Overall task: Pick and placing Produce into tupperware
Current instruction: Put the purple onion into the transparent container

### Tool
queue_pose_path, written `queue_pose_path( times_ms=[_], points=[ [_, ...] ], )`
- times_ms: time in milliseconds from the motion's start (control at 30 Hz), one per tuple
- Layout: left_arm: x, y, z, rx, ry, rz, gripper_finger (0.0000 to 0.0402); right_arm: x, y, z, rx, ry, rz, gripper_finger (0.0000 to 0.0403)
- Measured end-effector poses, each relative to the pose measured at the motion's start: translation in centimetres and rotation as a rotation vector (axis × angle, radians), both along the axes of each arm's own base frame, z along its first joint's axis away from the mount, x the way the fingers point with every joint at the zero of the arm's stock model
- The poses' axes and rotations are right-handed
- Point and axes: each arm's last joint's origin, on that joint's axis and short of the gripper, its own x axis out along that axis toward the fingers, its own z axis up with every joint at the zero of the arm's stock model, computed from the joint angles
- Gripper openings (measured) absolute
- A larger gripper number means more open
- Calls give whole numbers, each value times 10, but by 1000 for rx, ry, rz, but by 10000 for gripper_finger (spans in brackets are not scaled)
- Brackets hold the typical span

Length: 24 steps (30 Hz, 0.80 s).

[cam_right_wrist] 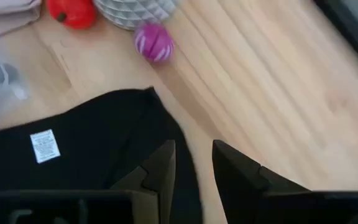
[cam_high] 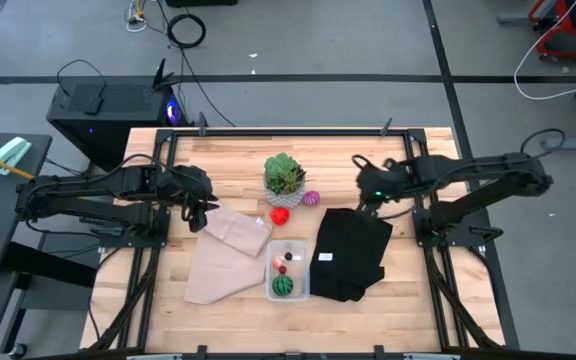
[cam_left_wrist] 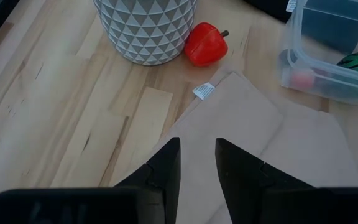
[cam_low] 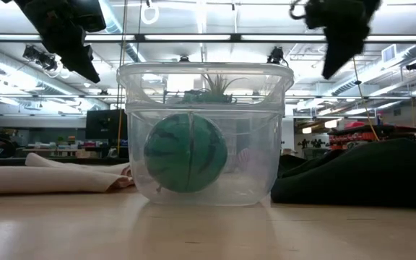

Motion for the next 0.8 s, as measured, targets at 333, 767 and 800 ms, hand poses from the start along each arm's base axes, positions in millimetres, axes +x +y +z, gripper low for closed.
queue_pose_path(
  times_ms=[333, 767, 800],
  points=[
    [0, 0, 0, -3, -3, 4, 107, -19, 8, -53, 148, -130, -149, 112],
    [0, 0, 0, -18, -8, 21, 107, 29, -5, -96, 156, -263, -183, 107],
    [0, 0, 0, -18, -8, 21, 107, 31, -8, -100, 155, -251, -196, 108]
  ],
)
